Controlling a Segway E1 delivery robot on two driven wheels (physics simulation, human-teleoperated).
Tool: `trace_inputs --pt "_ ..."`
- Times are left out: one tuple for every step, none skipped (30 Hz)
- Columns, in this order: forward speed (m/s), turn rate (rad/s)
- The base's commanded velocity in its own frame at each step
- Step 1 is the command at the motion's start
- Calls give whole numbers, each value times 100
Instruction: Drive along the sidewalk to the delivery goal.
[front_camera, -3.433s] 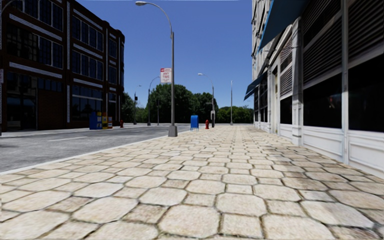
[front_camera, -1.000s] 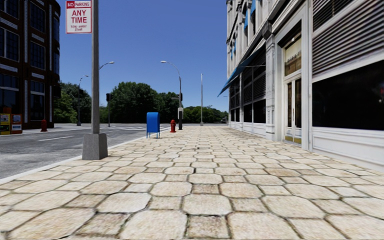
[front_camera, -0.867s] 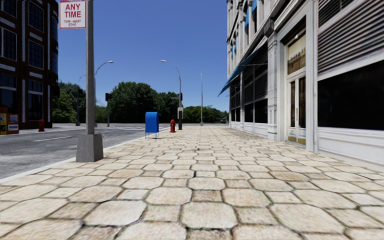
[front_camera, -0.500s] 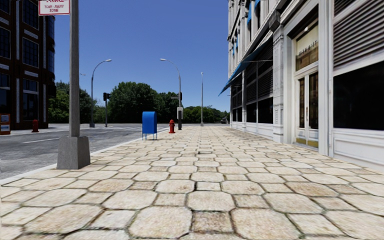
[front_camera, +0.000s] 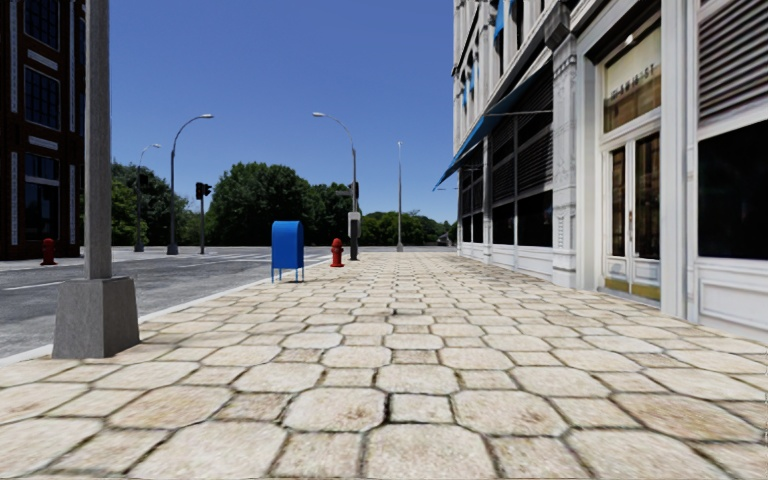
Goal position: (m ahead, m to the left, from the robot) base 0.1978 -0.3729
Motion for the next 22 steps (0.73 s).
trace_inputs --pt "0 0" --pt "0 0" --pt "0 0" --pt "0 0" --pt "0 0" --pt "0 0" --pt "0 0" --pt "0 0" --pt "0 0" --pt "0 0" --pt "0 0" --pt "0 0" --pt "0 0" --pt "0 0" --pt "0 0" --pt "0 0" --pt "0 0" --pt "0 0" --pt "0 0" --pt "0 0" --pt "0 0" --pt "0 0"
